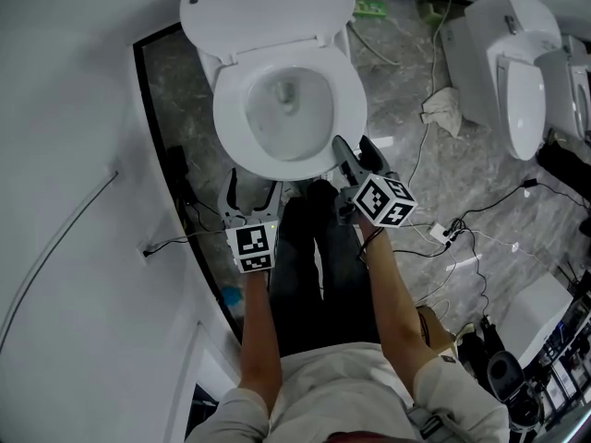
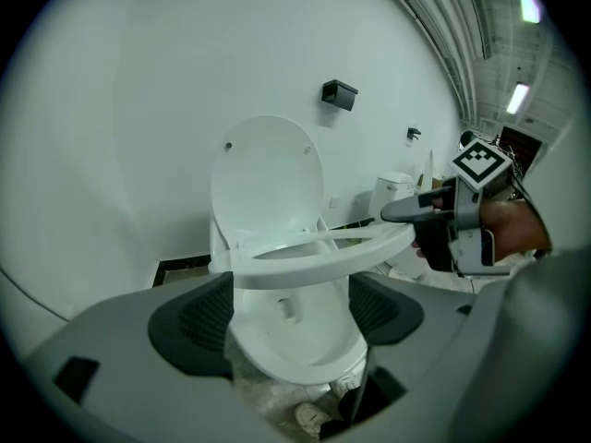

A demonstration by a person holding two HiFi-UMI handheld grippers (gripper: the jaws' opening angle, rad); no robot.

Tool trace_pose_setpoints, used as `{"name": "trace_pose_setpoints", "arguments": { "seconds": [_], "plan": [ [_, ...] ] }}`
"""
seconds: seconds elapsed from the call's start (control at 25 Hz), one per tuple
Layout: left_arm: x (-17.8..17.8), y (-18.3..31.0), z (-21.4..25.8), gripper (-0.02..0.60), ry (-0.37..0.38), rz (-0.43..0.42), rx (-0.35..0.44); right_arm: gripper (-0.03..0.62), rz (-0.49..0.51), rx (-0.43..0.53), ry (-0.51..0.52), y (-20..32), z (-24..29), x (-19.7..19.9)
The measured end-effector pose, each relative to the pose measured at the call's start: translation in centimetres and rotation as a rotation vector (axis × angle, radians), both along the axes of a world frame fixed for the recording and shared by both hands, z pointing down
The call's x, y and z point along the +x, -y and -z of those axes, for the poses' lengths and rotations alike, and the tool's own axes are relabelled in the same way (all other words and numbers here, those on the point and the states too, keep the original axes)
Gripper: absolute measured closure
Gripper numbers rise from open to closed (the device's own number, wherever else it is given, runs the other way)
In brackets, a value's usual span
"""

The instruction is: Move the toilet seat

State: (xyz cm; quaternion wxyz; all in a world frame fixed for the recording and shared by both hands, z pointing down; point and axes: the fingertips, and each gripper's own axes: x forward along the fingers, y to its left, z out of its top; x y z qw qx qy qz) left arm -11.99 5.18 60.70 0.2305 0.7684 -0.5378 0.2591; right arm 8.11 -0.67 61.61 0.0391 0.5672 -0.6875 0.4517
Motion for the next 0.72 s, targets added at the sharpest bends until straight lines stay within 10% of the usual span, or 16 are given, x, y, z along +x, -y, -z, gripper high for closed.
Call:
{"name": "trace_pose_setpoints", "arguments": {
  "seconds": [0.72],
  "plan": [
    [-0.6, 2.2, 2.5, 0.195, -0.073, 0.042, 0.044, 0.361, 0.393, 0.288, -0.323, -1.6, 6.2, -1.4]
  ]
}}
